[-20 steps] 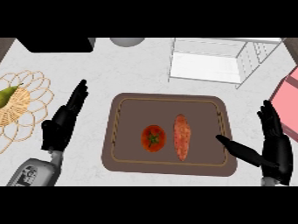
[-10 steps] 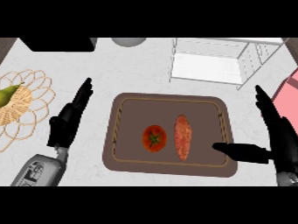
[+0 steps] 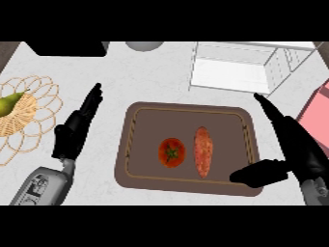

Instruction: Pick the sweet potato from the tray and place it in the tiered shelf

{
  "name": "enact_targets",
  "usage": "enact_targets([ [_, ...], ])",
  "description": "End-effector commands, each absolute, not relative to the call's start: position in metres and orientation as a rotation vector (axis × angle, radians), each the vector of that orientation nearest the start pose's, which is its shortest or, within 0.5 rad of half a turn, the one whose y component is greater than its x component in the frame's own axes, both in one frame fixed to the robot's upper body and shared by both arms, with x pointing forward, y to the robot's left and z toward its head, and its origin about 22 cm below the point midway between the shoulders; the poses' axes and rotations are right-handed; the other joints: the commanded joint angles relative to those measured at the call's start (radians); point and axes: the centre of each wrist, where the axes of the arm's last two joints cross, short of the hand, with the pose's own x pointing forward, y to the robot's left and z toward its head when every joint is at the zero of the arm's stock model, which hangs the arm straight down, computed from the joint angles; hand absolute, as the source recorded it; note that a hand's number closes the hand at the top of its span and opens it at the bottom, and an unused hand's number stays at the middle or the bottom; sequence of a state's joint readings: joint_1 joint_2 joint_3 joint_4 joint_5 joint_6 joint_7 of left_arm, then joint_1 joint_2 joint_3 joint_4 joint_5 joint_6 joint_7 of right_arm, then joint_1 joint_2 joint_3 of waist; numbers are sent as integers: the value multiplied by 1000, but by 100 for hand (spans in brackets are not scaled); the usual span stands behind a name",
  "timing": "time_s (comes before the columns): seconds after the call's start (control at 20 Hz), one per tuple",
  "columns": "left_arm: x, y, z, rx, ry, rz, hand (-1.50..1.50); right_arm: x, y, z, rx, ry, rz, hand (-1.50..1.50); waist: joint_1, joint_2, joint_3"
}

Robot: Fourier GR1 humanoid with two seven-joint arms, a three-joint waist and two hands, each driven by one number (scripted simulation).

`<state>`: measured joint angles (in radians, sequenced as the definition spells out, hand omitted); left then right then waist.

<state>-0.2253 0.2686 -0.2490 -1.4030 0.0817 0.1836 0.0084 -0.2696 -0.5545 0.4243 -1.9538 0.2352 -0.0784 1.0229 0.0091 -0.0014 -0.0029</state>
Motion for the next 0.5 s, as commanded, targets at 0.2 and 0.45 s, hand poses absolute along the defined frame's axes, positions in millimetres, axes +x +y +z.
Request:
enact_targets([
  [0.2, 277, 221, 18, 99, -1557, -278, 0, 224, -143, 164, -626, -1021, 690, -150, -5, -2, 2],
  [0.45, 288, 215, 13, 118, -1588, -276, 0, 246, -131, 166, -629, -1059, 682, -150, -8, 1, 2],
])
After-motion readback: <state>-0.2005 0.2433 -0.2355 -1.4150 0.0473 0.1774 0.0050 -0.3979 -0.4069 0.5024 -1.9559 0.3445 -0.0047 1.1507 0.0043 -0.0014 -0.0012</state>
